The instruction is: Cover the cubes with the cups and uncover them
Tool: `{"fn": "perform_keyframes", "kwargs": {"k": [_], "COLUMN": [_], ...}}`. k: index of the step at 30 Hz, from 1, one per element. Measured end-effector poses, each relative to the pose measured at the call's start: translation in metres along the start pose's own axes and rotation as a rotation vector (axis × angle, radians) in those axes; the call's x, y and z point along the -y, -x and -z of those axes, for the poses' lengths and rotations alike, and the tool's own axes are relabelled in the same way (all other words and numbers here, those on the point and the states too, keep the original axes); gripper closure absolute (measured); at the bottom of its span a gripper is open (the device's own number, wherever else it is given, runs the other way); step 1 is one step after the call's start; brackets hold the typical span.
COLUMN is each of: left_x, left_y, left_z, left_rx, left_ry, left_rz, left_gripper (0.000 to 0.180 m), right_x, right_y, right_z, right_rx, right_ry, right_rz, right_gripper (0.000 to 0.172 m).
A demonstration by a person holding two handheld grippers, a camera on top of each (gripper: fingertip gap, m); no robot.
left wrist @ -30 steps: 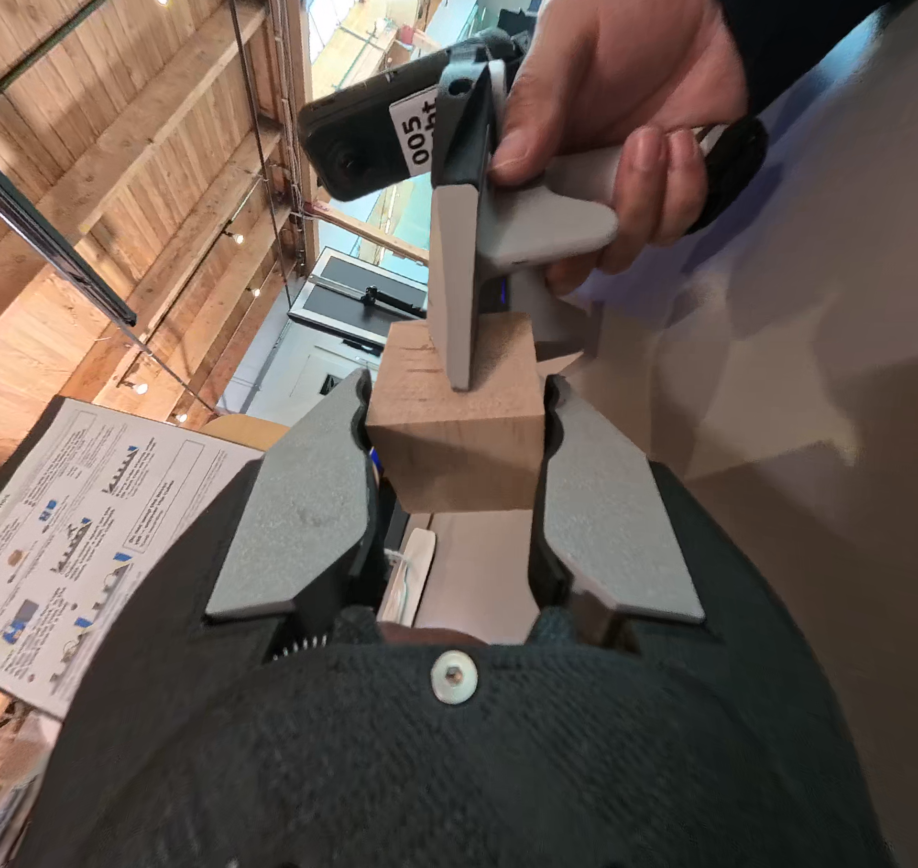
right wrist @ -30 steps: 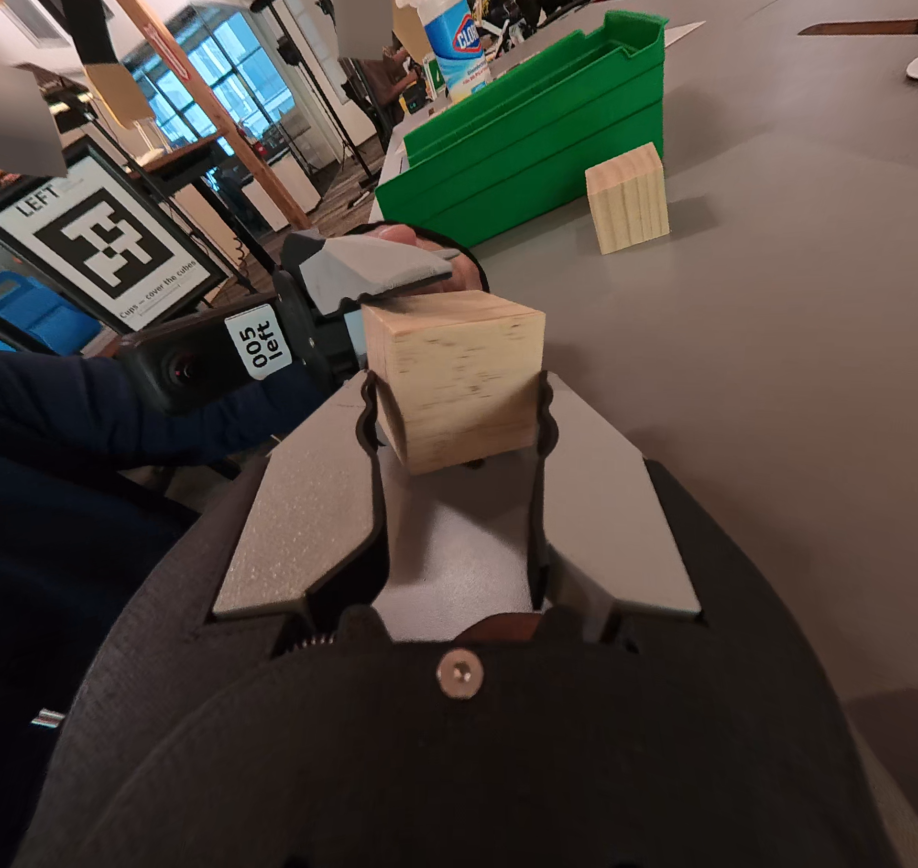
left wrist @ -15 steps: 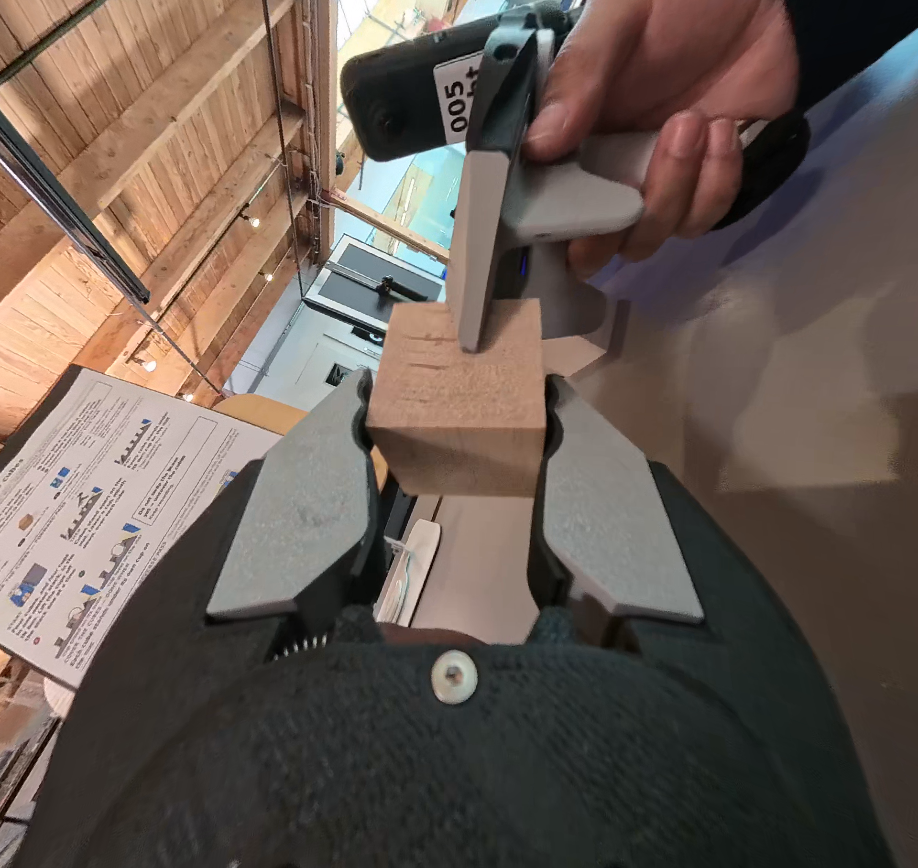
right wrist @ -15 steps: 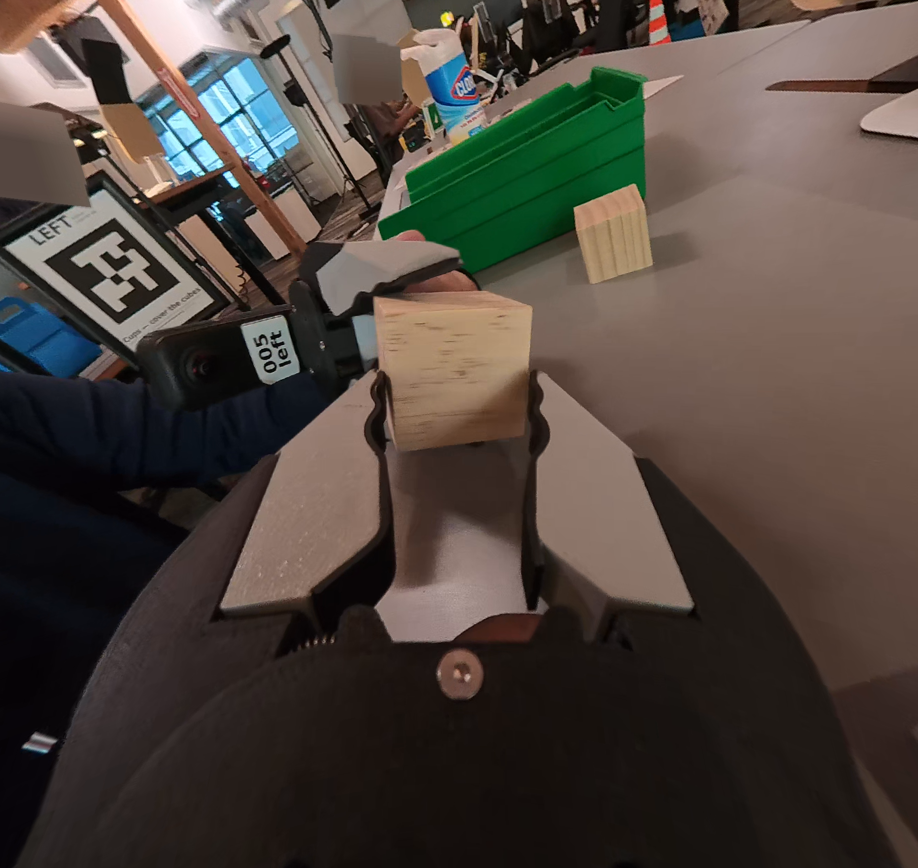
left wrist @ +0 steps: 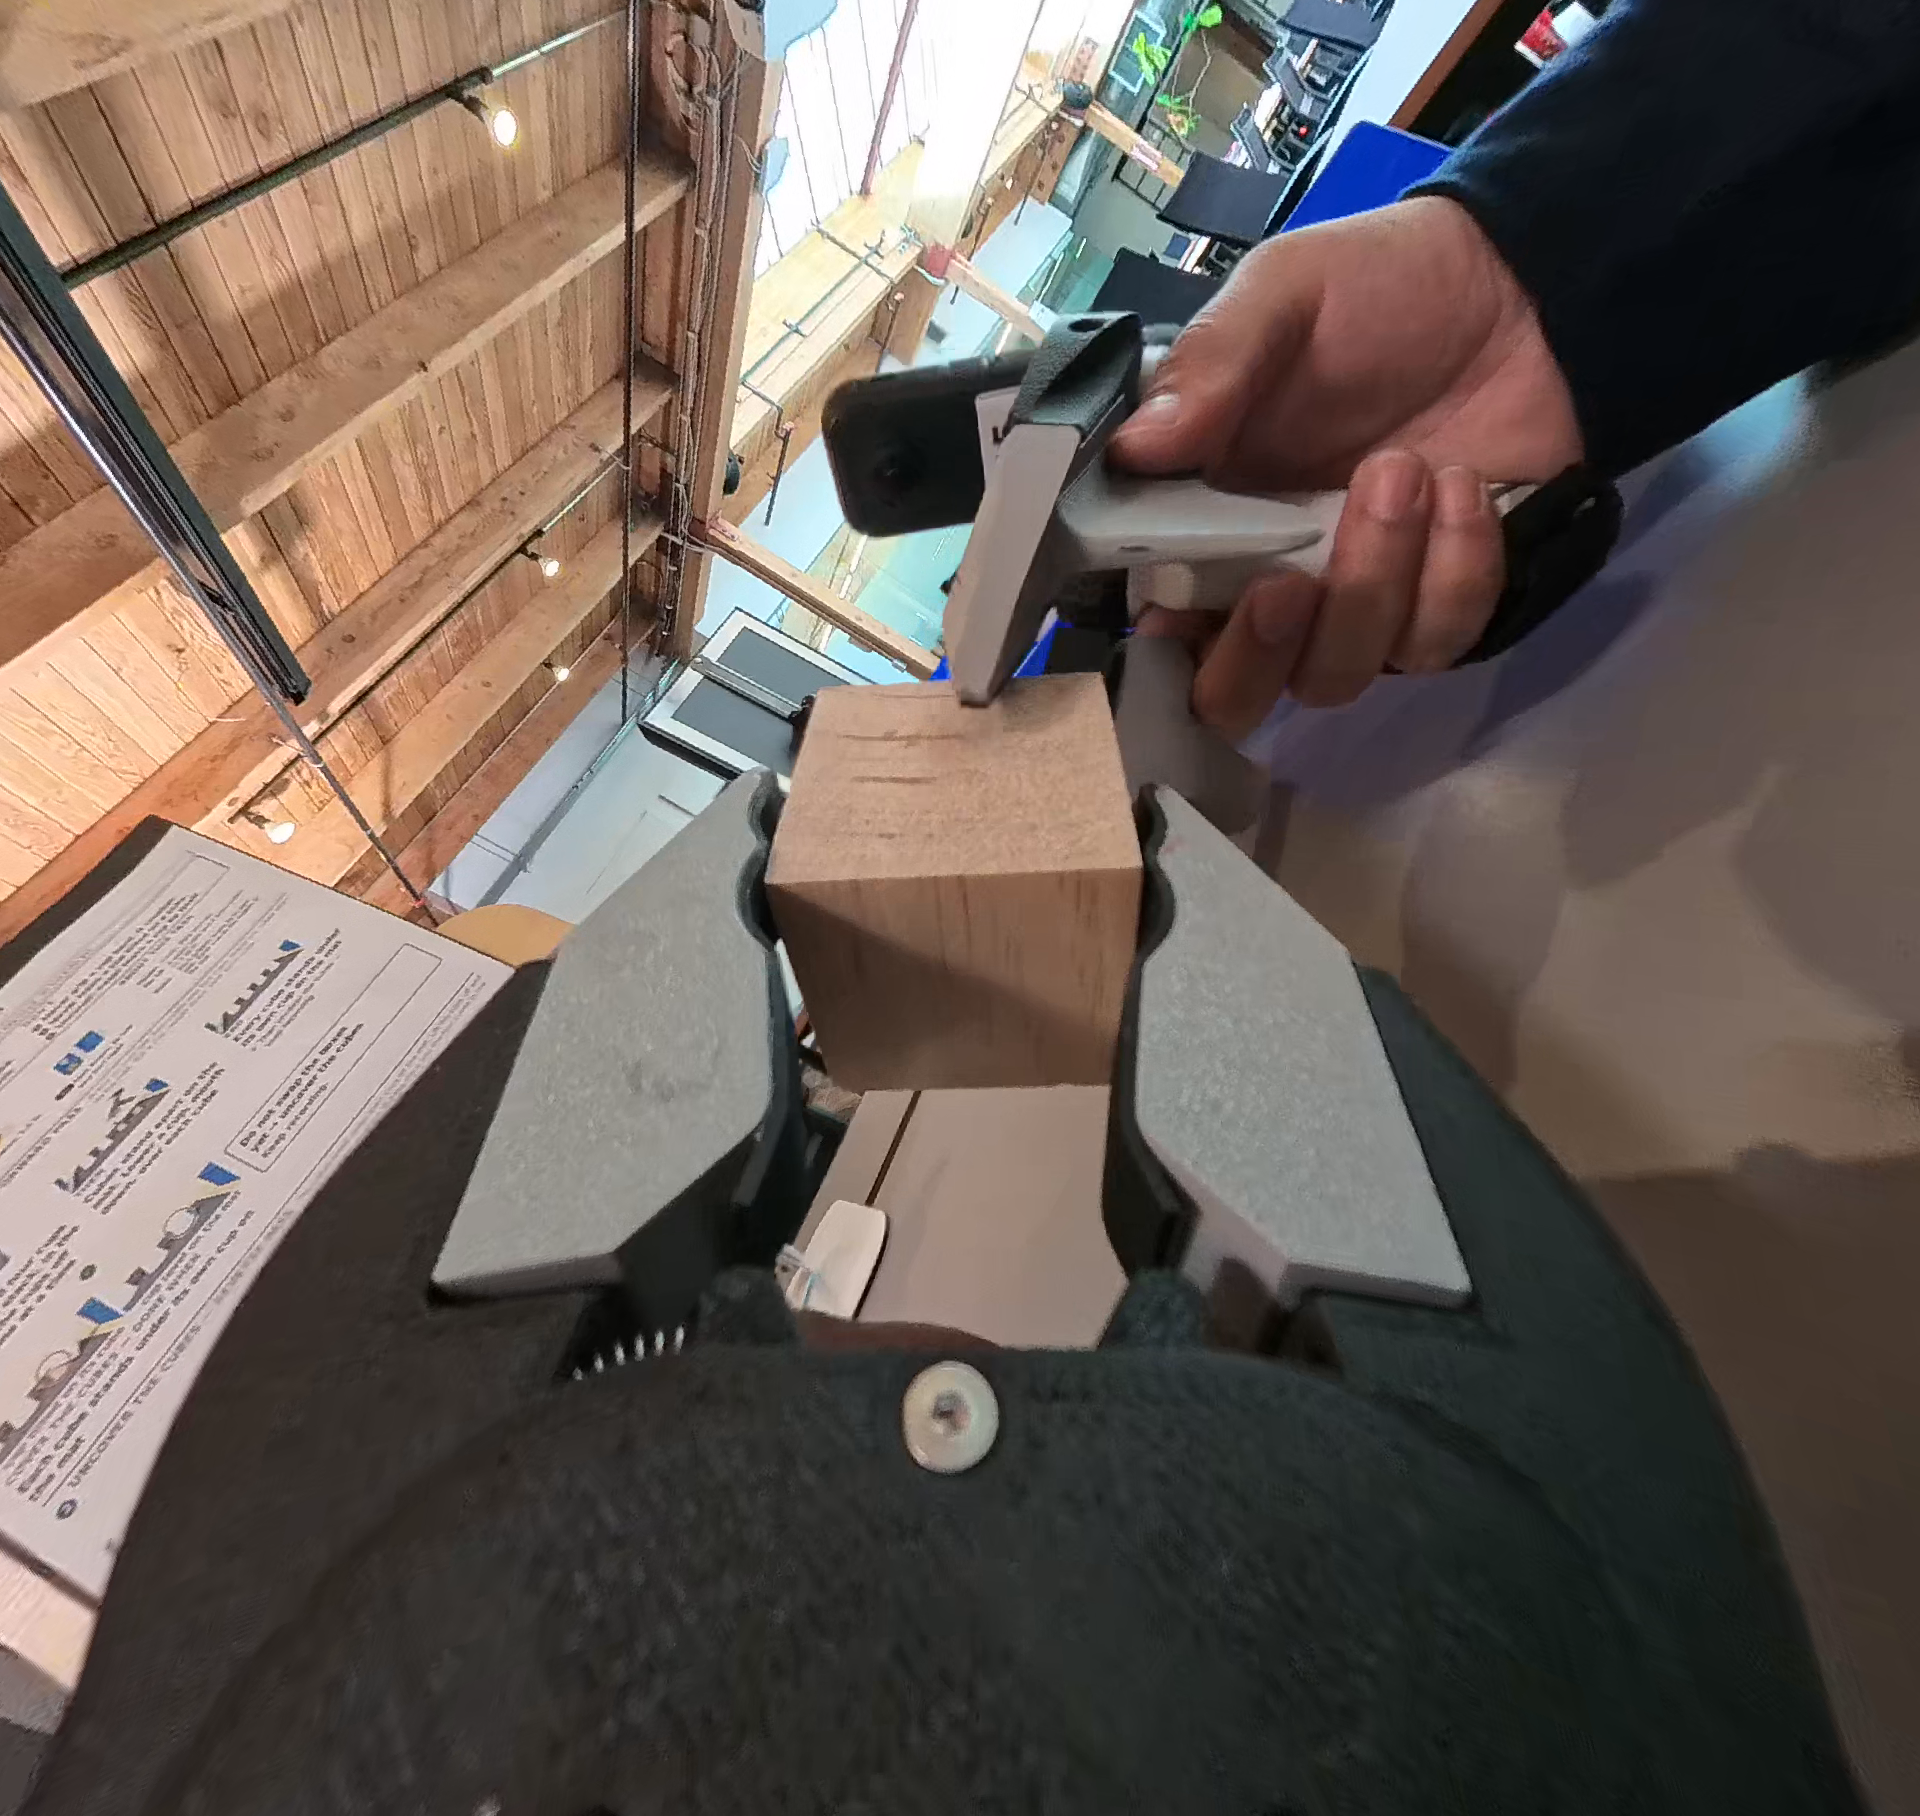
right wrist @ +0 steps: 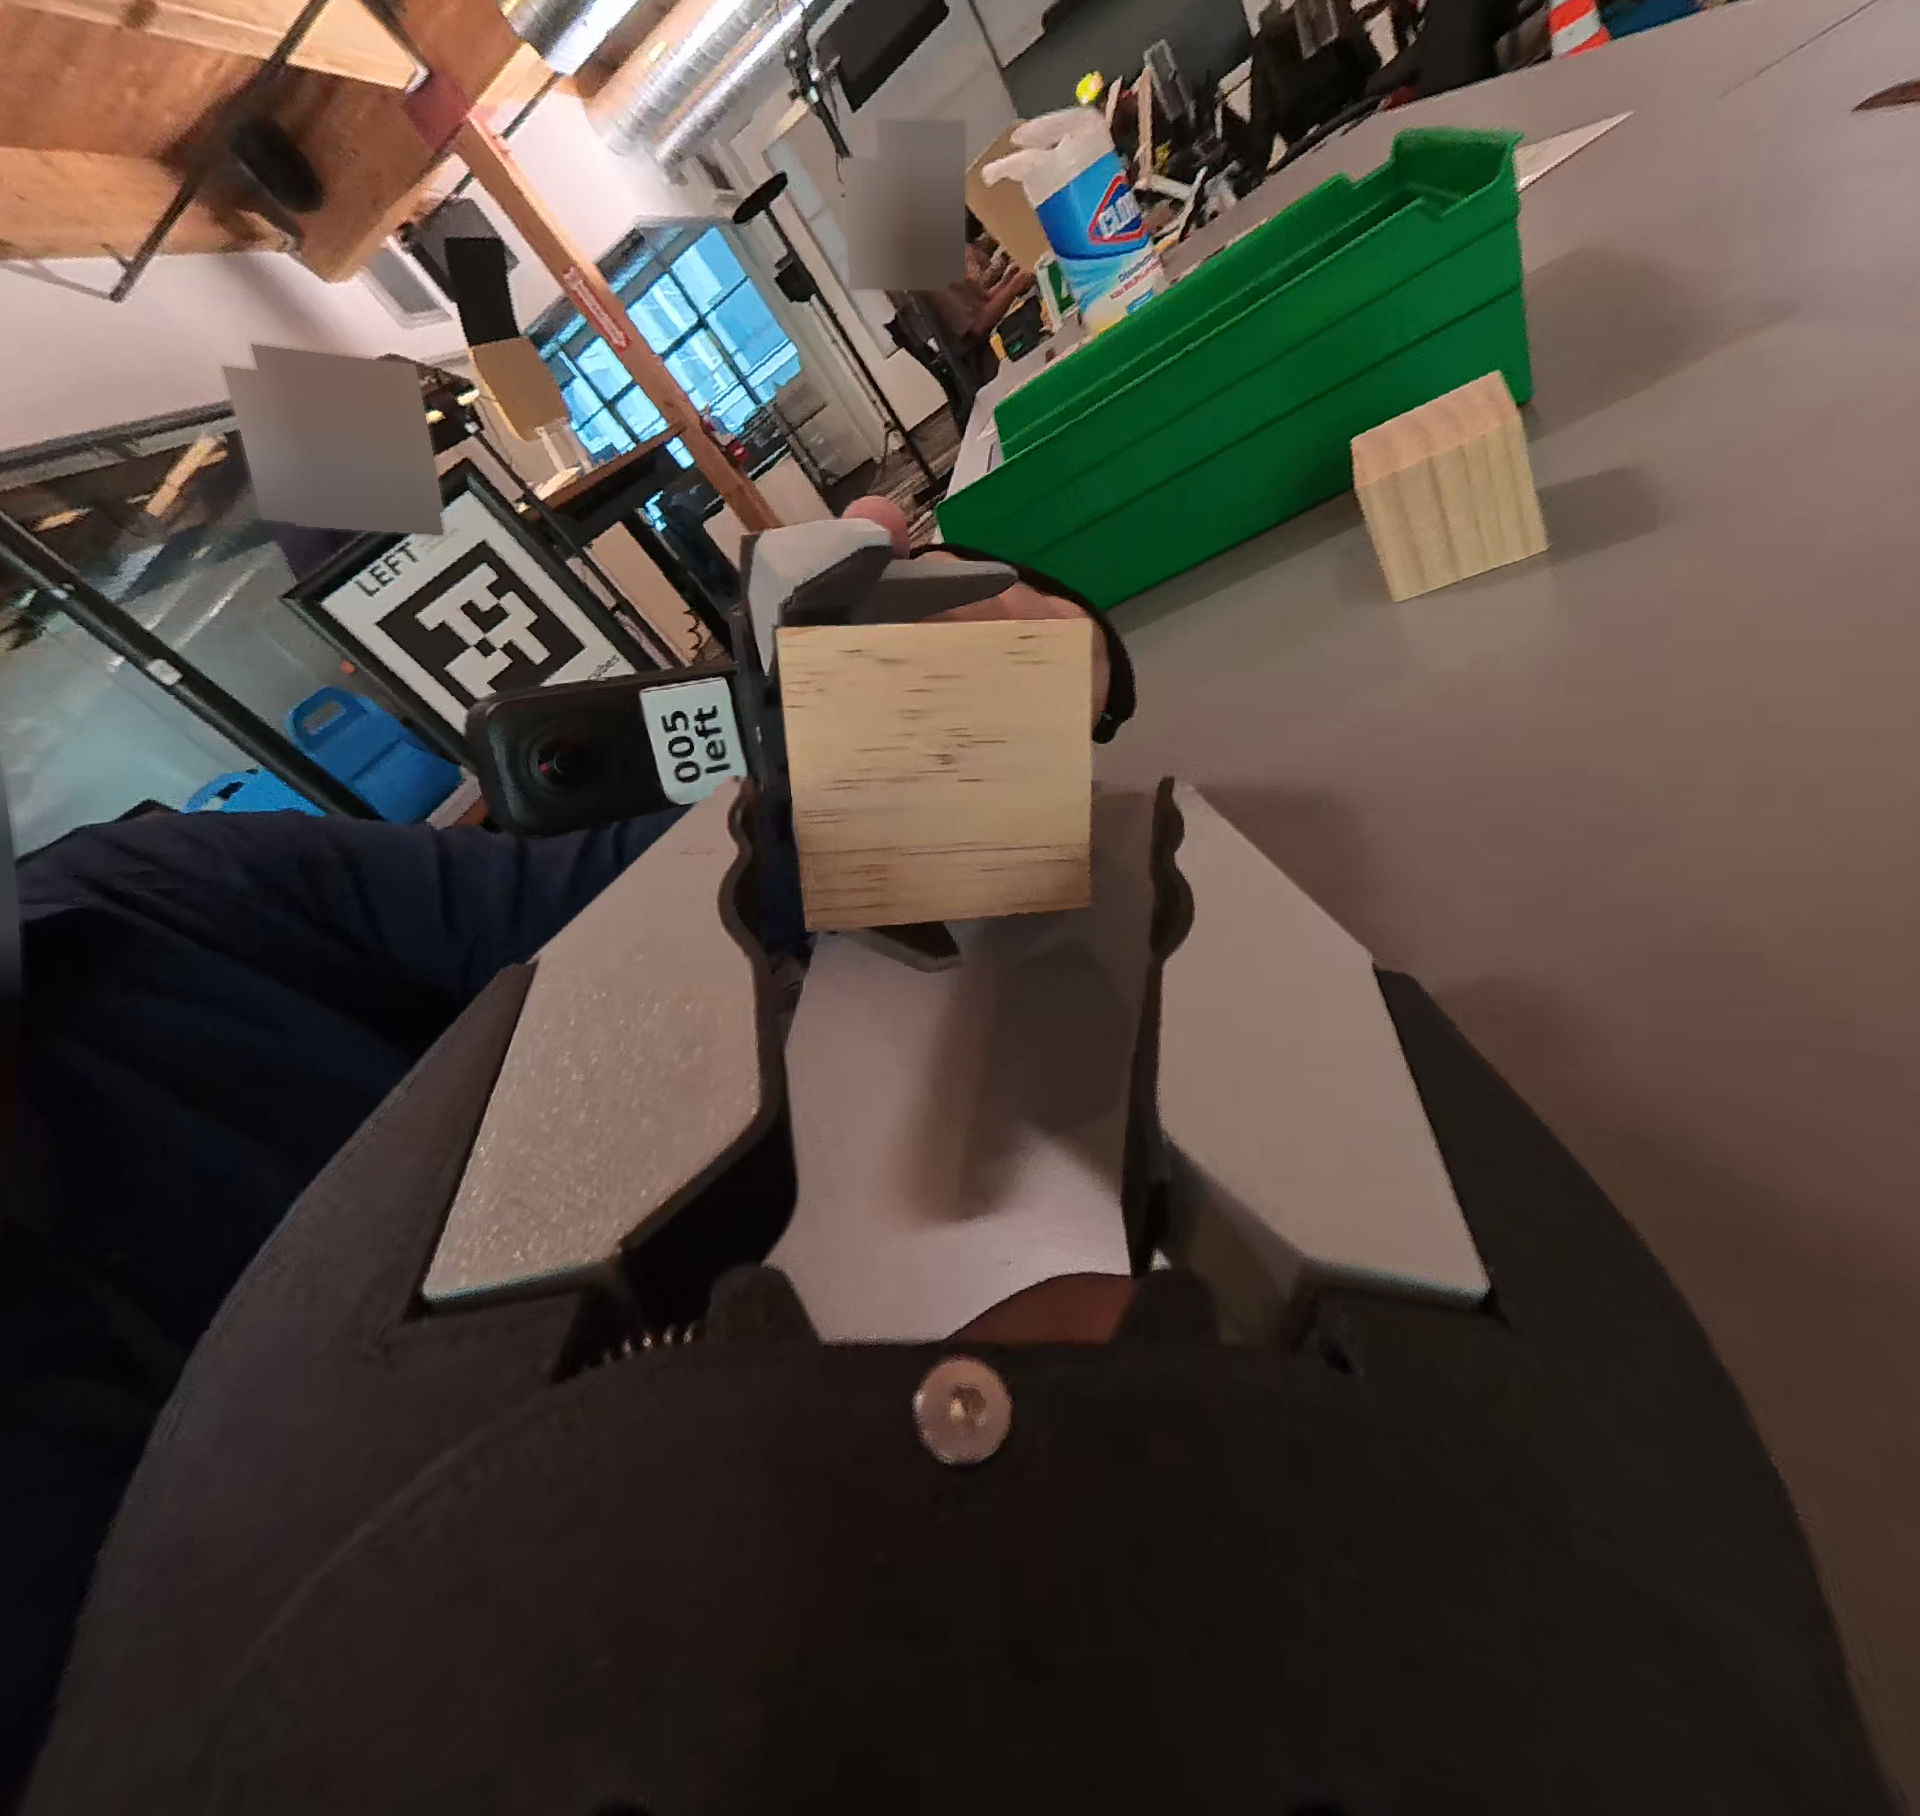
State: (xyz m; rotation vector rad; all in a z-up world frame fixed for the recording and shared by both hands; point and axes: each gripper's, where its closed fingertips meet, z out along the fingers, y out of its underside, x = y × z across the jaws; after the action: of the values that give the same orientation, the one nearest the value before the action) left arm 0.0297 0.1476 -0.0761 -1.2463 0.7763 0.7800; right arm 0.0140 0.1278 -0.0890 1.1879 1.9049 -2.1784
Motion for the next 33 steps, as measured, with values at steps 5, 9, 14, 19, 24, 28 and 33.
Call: {"fn": "perform_keyframes", "kwargs": {"k": [5, 9, 14, 19, 24, 28, 33], "left_x": [-0.005, -0.016, -0.031, -0.040, -0.045, -0.048, -0.047], "left_y": [-0.006, -0.005, -0.008, -0.010, -0.012, -0.014, -0.007], "left_z": [-0.002, -0.005, -0.006, -0.008, -0.008, -0.009, -0.008], "left_rx": [-0.024, -0.011, -0.019, -0.018, -0.025, -0.028, 0.004], "left_ry": [0.026, 0.079, 0.141, 0.184, 0.205, 0.218, 0.216], "left_rz": [-0.009, -0.028, -0.061, -0.117, -0.136, -0.151, -0.151], "left_gripper": [0.113, 0.113, 0.113, 0.113, 0.113, 0.113, 0.113], "right_x": [-0.009, -0.010, -0.013, -0.017, -0.019, -0.021, -0.014], "right_y": [-0.001, -0.009, -0.020, -0.028, -0.031, -0.034, -0.028], "right_z": [-0.007, -0.005, -0.005, -0.004, -0.004, -0.005, -0.003], "right_rx": [-0.019, -0.087, -0.152, -0.200, -0.215, -0.228, -0.187], "right_ry": [0.050, 0.064, 0.083, 0.106, 0.116, 0.124, 0.081], "right_rz": [0.043, 0.097, 0.112, 0.132, 0.123, 0.122, 0.104], "right_gripper": [0.112, 0.115, 0.115, 0.115, 0.115, 0.114, 0.113]}}
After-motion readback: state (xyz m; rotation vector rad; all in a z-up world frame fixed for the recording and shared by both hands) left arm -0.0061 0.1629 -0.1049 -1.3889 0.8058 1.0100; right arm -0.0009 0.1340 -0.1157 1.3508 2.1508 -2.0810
